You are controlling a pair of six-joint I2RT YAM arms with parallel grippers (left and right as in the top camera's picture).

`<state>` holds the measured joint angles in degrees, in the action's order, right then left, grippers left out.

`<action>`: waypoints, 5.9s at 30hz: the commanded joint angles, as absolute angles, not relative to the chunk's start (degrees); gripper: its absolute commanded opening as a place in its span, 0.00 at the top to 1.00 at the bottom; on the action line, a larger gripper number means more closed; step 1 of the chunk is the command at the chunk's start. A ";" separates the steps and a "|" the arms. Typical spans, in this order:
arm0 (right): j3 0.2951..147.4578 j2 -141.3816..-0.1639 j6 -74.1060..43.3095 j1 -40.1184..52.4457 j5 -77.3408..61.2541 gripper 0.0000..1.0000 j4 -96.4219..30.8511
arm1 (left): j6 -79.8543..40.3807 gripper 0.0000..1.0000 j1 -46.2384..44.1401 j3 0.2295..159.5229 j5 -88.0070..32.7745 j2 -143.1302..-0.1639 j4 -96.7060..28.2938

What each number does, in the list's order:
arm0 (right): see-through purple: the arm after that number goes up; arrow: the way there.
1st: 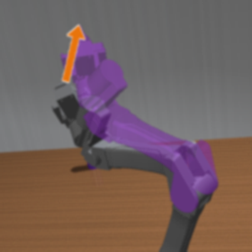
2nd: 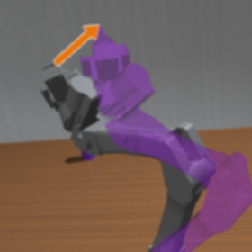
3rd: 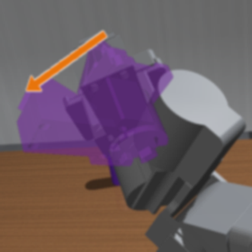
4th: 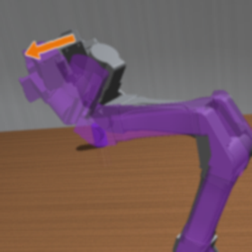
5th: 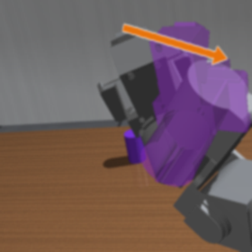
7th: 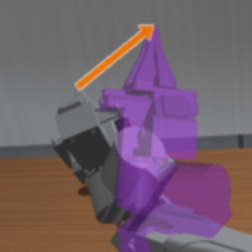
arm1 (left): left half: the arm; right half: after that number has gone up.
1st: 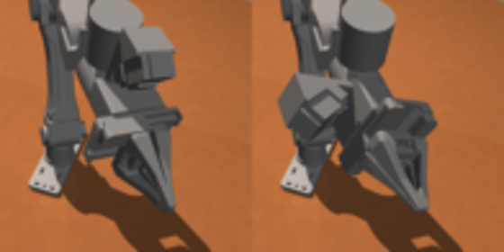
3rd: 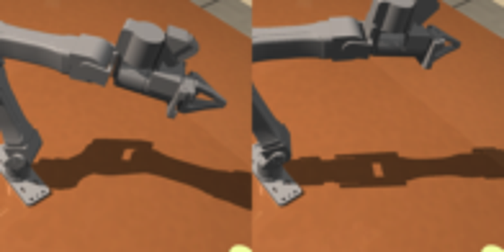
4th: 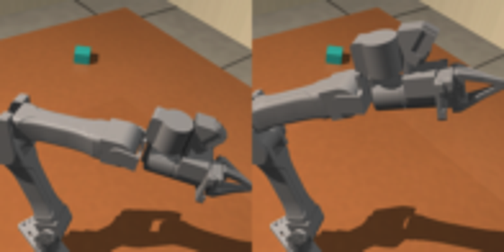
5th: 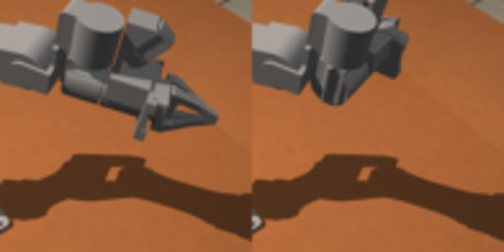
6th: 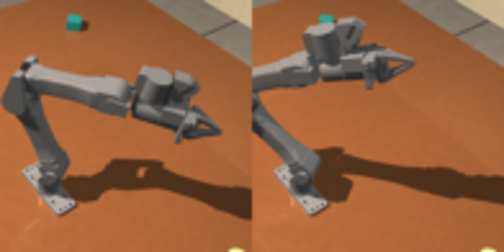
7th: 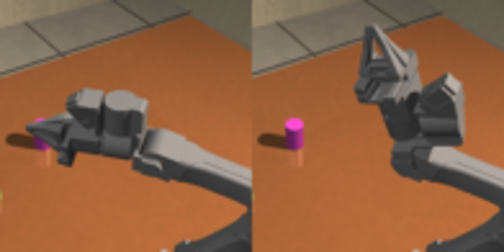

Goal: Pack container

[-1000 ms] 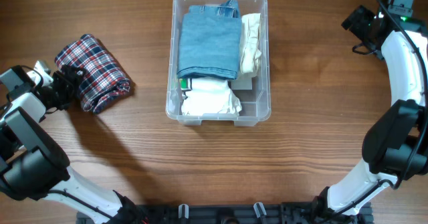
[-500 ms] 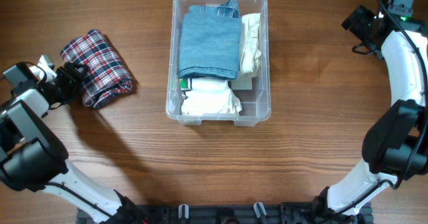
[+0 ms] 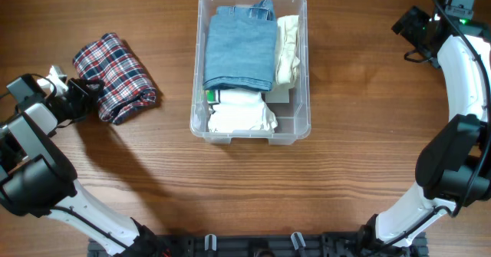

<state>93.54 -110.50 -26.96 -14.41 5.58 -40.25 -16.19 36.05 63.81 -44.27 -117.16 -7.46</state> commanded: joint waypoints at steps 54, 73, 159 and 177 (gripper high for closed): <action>93.27 -111.33 -27.09 -14.22 5.50 0.00 -40.12 | 19.16 0.73 -12.12 63.35 -45.32 -79.79 -21.23; 93.27 -111.35 -27.09 -14.22 5.50 0.00 -40.12 | 22.31 0.61 -12.16 63.35 -46.17 -79.79 -25.34; 93.27 -111.35 -27.09 -14.22 5.50 0.00 -40.12 | -33.23 0.96 -34.68 68.38 13.06 -89.84 -33.98; 93.27 -111.35 -27.09 -14.22 5.50 0.00 -40.12 | -12.01 0.94 -34.59 68.38 -3.20 -98.80 -14.46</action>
<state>93.54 -110.50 -26.96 -14.41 5.58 -40.25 -19.42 -34.41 67.90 4.49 -97.60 -14.02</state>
